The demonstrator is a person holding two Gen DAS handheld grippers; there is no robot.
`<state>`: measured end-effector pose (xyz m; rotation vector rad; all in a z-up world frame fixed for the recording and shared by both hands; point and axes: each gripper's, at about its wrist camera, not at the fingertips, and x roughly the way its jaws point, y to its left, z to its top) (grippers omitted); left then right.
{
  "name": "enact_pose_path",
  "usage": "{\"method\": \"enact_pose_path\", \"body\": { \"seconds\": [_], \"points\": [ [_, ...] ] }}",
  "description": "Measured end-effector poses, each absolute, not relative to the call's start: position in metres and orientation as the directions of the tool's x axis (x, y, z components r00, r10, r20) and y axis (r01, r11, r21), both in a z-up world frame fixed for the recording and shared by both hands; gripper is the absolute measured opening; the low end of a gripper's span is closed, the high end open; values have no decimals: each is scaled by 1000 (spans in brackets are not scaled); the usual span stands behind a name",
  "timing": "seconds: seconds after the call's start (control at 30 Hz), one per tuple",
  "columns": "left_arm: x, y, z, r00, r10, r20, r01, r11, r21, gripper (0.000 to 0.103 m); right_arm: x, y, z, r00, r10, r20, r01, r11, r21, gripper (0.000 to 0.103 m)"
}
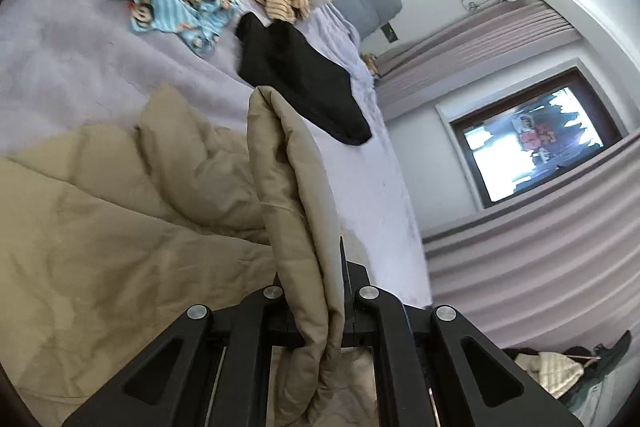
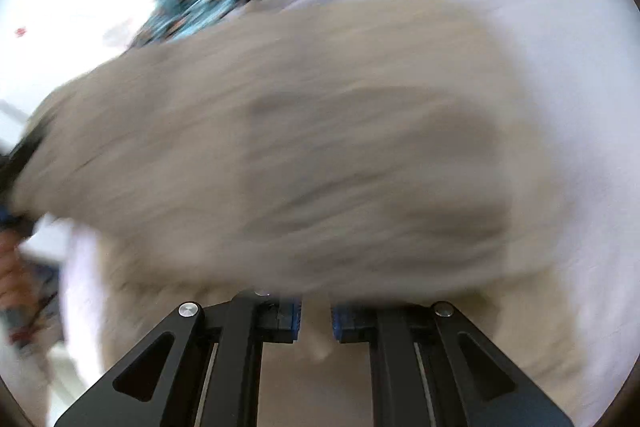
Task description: Fold large clothes
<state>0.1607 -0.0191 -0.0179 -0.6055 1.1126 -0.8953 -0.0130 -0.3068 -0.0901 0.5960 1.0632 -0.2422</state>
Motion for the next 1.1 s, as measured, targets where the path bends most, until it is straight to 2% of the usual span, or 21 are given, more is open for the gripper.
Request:
{"method": "enact_pose_path", "body": {
  "seconds": [0.07,0.1,0.23,0.33,0.5,0.6,0.77,0.83,1.0,1.1],
  "points": [
    [161,-8,-38,162,-823,-545,255,568,-782,9,-23,-337,-85,483,-27,-875,544,793,275,12],
    [162,-8,-53,150,-810,-566,228,586,-778,9,-28,-345,-83,484,-53,-873,563,783,265,7],
    [148,6,-116,90,-728,-680,172,684,-709,9,-36,-365,-90,473,-69,-878,554,798,236,3],
    [139,7,-149,65,-690,-720,157,720,-676,9,-32,-362,-103,456,-100,-884,522,835,174,0],
    [138,5,-145,70,-669,-740,189,737,-649,9,-47,-370,-105,448,-54,-893,549,804,227,0],
    [138,2,-138,69,-659,-749,205,744,-636,9,-70,-364,-91,435,-26,-900,581,772,259,4],
    [139,1,-142,75,-650,-756,214,751,-625,9,-106,-370,-54,433,-148,-889,665,718,205,8],
    [138,-3,-146,77,-644,-761,217,756,-617,9,-91,-380,-44,454,-155,-877,649,733,207,13],
    [134,-20,-144,85,-613,-786,238,778,-581,9,-26,-386,-48,536,-22,-844,539,778,322,14],
    [133,-24,-140,94,-597,-796,243,790,-563,9,13,-393,-81,488,31,-872,523,790,321,13]
  ]
}}
